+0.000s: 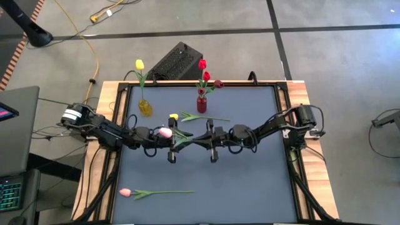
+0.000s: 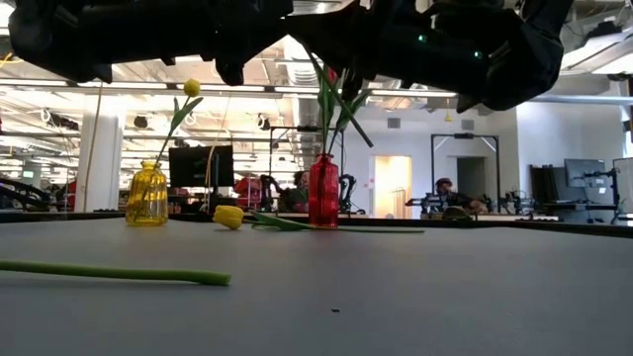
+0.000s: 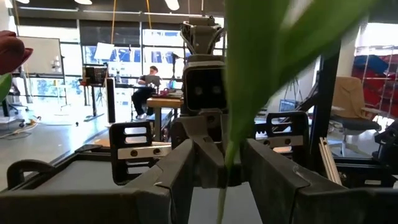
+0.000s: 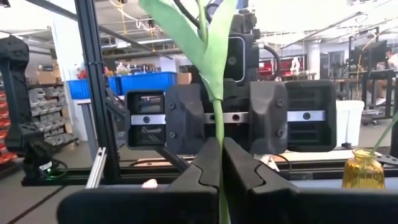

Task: Sort flowers into vase by color
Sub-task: Put the top pink flower into the yellow flower vase

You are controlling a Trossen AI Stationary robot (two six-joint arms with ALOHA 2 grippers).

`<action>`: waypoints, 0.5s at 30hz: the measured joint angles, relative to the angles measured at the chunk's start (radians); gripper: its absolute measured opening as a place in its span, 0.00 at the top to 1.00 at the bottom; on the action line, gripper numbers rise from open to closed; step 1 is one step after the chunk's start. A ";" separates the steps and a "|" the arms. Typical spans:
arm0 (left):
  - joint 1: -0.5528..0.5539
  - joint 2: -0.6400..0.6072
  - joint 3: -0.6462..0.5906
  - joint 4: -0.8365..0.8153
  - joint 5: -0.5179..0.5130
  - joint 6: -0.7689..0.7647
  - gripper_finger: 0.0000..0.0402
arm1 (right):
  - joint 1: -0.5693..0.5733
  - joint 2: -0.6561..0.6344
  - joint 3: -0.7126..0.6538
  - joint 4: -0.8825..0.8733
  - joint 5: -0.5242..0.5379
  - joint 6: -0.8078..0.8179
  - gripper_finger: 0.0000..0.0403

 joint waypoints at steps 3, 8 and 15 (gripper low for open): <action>0.000 0.000 0.000 0.000 0.000 0.000 0.68 | 0.000 0.000 0.000 0.000 0.000 0.002 0.93; 0.000 0.000 0.000 0.000 0.000 0.000 0.68 | 0.000 0.000 0.000 -0.013 0.001 0.003 0.92; 0.000 0.000 0.000 0.000 0.001 0.000 0.81 | 0.000 0.000 0.000 -0.022 0.001 0.004 0.93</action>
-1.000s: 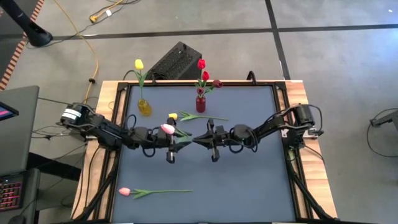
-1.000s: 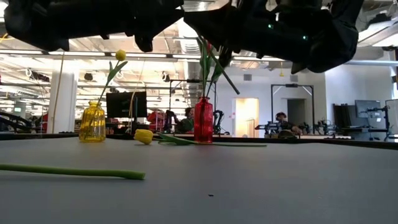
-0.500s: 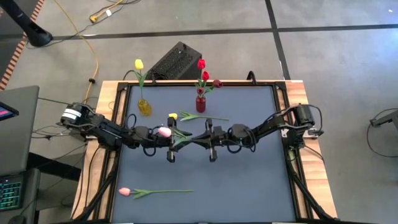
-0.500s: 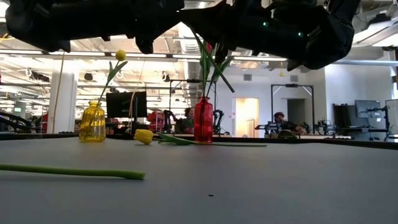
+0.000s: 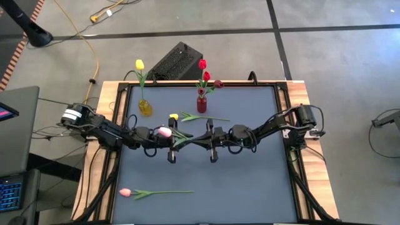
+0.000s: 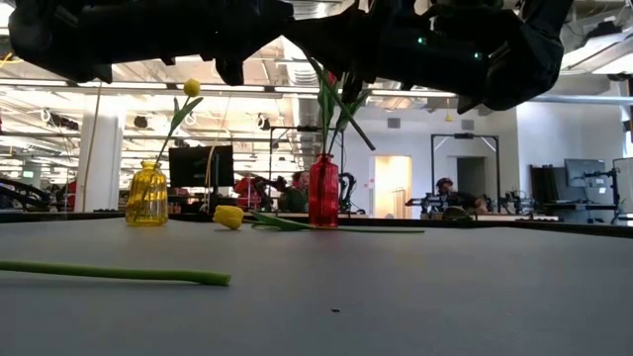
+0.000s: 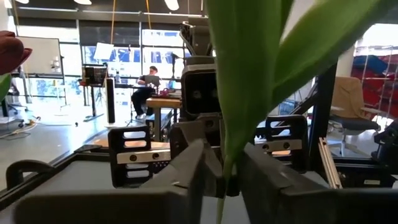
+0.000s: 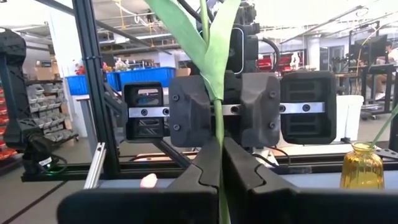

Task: Sort flowers into vase by color
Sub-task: Put the top pink flower into the yellow flower vase

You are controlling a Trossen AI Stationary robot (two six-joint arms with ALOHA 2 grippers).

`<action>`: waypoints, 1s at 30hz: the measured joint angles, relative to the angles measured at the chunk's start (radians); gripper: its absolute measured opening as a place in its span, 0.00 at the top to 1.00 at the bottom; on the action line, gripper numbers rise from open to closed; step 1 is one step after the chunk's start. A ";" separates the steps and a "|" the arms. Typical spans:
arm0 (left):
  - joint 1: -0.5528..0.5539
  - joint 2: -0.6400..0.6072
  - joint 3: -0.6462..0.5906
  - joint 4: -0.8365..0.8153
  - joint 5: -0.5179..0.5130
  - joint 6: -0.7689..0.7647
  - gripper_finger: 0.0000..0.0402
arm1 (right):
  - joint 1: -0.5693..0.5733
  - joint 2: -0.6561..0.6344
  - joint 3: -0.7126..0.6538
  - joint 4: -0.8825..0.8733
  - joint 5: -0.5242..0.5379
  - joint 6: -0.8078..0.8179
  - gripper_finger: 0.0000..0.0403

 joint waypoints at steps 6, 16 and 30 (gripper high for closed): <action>0.000 0.000 0.000 0.000 0.028 0.005 0.98 | 0.001 0.000 0.000 0.000 0.002 0.000 0.87; 0.000 -0.017 0.000 -0.023 0.016 0.005 1.00 | 0.013 -0.008 0.000 -0.010 -0.001 -0.121 0.69; 0.027 -0.577 0.053 -0.909 -0.335 -0.014 1.00 | 0.007 -0.154 -0.001 -0.397 -0.002 -0.139 0.36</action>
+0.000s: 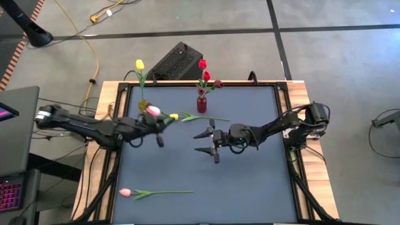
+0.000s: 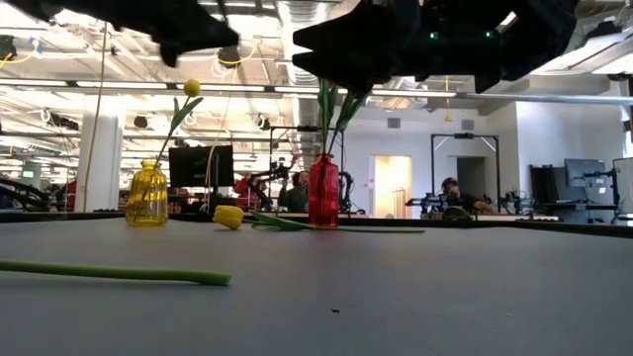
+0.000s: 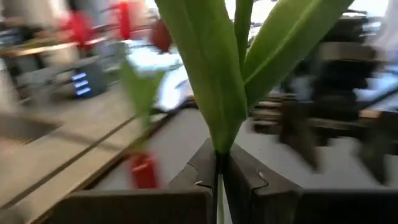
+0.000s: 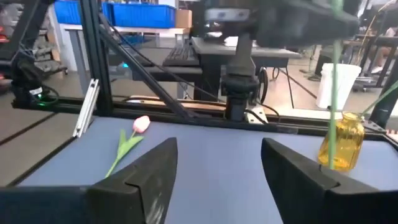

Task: Sort flowers into vase by color
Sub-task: Put the top pink flower into the yellow flower vase

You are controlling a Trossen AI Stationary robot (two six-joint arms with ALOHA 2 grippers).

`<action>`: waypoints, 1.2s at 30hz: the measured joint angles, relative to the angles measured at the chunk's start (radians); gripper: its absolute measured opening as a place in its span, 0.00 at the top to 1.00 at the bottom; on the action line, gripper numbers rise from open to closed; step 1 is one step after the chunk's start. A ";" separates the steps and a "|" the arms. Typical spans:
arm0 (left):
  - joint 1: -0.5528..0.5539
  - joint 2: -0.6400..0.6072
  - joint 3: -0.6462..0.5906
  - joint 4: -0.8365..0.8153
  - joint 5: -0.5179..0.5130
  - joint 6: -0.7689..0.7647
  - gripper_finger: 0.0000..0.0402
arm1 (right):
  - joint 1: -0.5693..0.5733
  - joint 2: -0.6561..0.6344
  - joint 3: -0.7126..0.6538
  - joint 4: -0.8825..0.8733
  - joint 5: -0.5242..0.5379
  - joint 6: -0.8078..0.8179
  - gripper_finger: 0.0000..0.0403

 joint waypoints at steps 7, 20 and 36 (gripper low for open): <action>0.051 -0.276 0.072 -0.463 -0.213 -0.122 1.00 | -0.004 0.006 0.000 -0.003 0.000 0.000 0.35; 0.184 -0.413 0.222 -0.875 -0.303 -0.211 1.00 | -0.007 0.006 0.000 -0.002 0.000 0.000 0.35; 0.375 -0.405 0.263 -0.964 -0.300 -0.151 1.00 | -0.007 0.007 0.000 -0.001 0.001 0.000 0.35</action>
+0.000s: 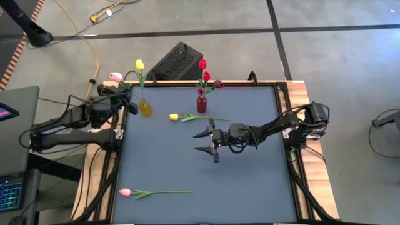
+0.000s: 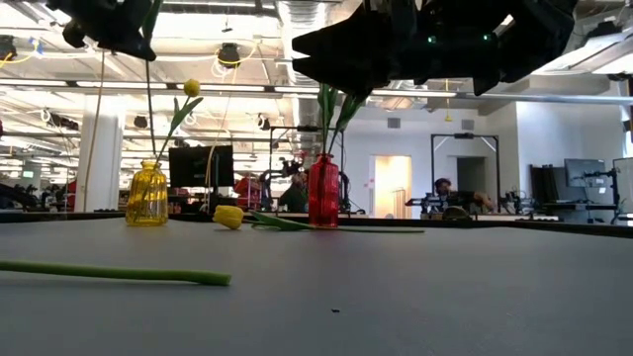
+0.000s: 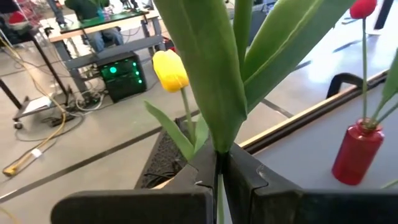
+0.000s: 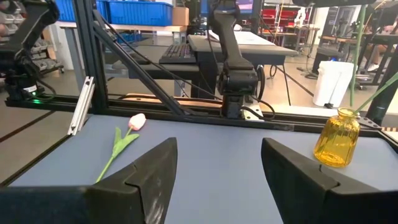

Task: Sort flowers into vase by color
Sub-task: Put the top pink flower into the yellow flower vase

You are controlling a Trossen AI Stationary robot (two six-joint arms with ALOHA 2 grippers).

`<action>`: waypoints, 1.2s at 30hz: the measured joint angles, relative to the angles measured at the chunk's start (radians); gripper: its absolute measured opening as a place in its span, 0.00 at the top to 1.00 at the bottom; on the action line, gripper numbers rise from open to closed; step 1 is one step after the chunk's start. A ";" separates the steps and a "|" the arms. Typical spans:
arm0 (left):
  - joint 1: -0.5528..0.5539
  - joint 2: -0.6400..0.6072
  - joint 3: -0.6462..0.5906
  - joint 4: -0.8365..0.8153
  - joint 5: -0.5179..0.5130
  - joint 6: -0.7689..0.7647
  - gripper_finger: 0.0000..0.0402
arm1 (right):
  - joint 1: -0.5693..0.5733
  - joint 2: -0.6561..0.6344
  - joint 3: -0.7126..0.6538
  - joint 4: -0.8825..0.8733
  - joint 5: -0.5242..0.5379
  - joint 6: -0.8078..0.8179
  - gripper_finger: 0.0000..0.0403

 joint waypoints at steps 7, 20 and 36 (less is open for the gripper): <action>0.043 0.007 0.000 0.001 0.054 0.016 1.00 | 0.000 0.000 0.000 0.000 0.000 -0.001 0.35; 0.085 0.089 -0.001 -0.005 0.081 0.006 1.00 | 0.000 0.000 0.000 0.000 0.000 -0.001 0.35; 0.173 0.225 -0.001 -0.007 0.138 0.007 1.00 | 0.000 0.000 0.000 -0.001 0.000 -0.001 0.35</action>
